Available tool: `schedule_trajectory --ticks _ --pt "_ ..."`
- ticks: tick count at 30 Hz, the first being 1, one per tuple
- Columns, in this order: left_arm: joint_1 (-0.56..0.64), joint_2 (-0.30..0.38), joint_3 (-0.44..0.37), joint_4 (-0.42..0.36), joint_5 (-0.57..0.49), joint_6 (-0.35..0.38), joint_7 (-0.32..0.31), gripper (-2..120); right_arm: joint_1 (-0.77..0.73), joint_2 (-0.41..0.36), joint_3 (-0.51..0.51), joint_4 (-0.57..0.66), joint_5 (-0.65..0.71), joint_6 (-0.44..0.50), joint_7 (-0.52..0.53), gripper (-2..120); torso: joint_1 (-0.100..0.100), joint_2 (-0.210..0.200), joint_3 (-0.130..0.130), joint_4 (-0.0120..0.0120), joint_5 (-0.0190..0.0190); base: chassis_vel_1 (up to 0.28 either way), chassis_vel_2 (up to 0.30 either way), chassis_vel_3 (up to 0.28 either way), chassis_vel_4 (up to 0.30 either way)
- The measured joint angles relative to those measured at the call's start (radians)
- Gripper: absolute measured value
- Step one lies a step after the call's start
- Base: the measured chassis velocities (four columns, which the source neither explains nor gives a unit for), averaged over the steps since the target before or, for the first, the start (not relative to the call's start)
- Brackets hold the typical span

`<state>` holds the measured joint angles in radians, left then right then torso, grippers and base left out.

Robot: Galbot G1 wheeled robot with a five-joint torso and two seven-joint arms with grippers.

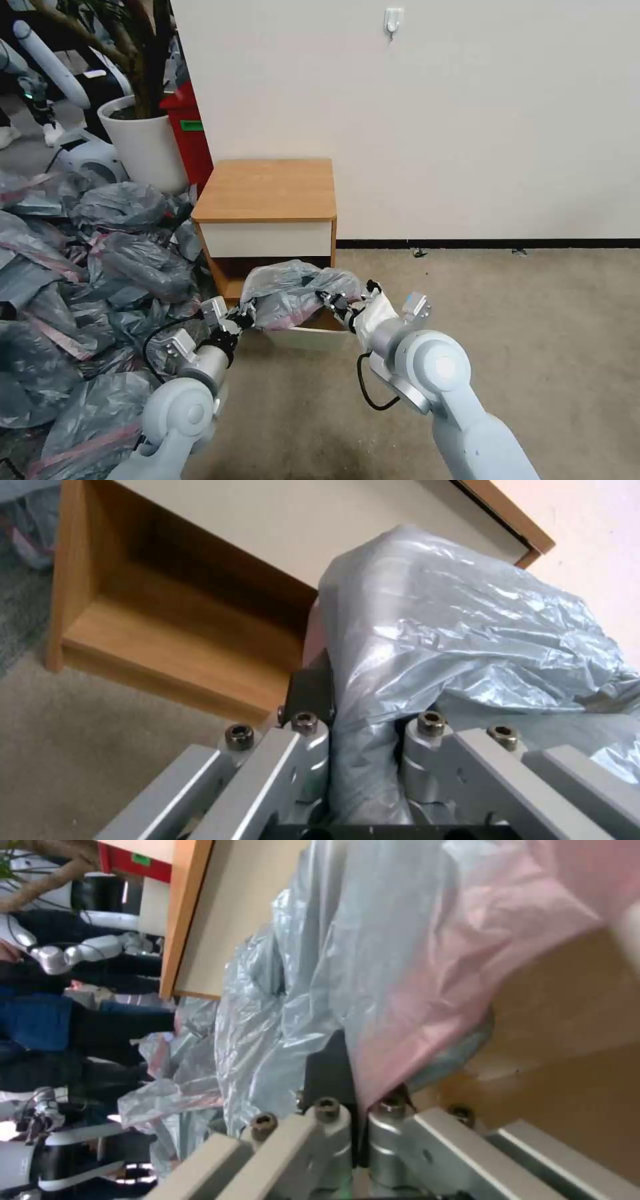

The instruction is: Pick up the garbage bag from the table and place it over the trash can.

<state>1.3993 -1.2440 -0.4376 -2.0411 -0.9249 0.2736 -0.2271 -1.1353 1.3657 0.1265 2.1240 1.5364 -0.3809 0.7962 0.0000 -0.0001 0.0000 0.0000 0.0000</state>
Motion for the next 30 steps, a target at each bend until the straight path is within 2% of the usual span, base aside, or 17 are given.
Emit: schedule_trajectory --ticks 9,18,22,30 --pt "-0.012 -0.016 -0.006 0.004 -0.027 0.0 -0.022 10 -0.028 0.0 -0.001 0.026 -0.032 0.026 -0.032 0 0.0 0.0 0.0 0.0 0.0 0.0 0.0 0.0 0.0" --pt "-0.034 -0.042 -0.008 0.026 -0.065 -0.015 -0.072 10 -0.065 -0.003 0.004 0.065 -0.05 0.051 -0.066 0 0.0 0.0 0.0 0.0 0.0 0.0 0.0 0.0 0.0" --pt "-0.058 -0.05 -0.01 0.035 -0.11 -0.025 -0.118 10 -0.105 -0.011 0.016 0.094 -0.062 0.066 -0.081 0 0.0 0.0 0.0 0.0 0.0 0.0 0.0 0.0 0.0" --pt "-0.066 -0.059 -0.014 0.031 -0.148 -0.032 -0.154 10 -0.155 -0.013 0.019 0.101 -0.095 0.073 -0.105 0 0.0 0.0 0.0 0.0 0.0 0.0 0.0 0.0 0.0"
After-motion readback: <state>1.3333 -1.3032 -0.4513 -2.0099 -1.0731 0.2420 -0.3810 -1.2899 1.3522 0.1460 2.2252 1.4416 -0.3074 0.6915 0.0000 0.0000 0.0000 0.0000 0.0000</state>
